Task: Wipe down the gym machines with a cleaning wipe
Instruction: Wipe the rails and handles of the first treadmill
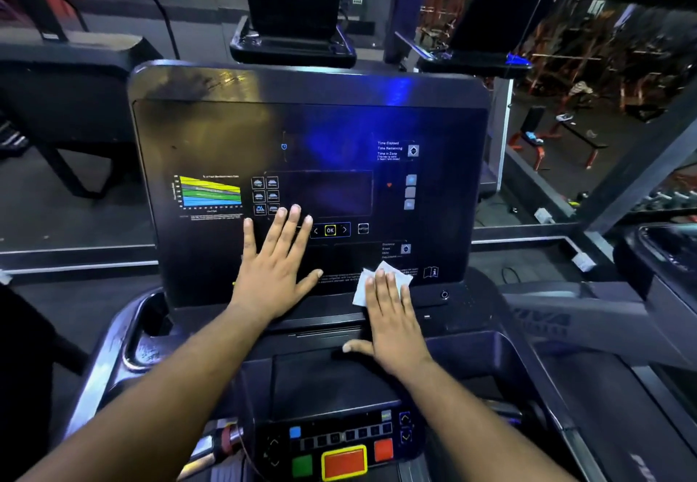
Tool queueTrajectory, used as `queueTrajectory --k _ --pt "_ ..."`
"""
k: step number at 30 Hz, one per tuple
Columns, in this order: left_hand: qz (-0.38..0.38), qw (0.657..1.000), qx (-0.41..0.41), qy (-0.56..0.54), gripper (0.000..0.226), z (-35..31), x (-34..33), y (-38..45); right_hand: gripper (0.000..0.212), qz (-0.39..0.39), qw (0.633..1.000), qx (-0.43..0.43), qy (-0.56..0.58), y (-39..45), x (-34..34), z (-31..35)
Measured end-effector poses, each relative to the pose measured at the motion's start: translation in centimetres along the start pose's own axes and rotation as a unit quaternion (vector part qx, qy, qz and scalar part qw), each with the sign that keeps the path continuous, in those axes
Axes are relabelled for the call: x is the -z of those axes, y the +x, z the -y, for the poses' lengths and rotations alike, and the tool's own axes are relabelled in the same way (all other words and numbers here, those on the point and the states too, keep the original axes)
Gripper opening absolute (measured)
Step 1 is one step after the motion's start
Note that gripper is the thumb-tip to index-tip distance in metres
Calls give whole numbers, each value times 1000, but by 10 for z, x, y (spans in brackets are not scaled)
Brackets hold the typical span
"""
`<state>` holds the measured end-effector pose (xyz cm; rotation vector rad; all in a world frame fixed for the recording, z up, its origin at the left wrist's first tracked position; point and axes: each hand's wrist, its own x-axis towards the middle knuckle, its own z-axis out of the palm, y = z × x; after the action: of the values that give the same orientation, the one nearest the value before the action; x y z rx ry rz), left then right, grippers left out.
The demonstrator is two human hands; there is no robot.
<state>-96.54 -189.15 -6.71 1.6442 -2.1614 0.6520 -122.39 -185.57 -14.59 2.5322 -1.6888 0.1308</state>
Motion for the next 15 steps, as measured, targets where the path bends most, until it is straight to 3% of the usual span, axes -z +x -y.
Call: queueTrajectory --k 5,11,15 --pt "10 1000 8 15 93 10 3 -3 122 -41 999 8 -3 35 31 -20" --pt "-8 999 37 26 96 35 20 12 123 -155 985 -48 55 135 137 -19" --pt "-8 999 35 24 97 45 27 16 126 -148 987 -52 30 163 167 8"
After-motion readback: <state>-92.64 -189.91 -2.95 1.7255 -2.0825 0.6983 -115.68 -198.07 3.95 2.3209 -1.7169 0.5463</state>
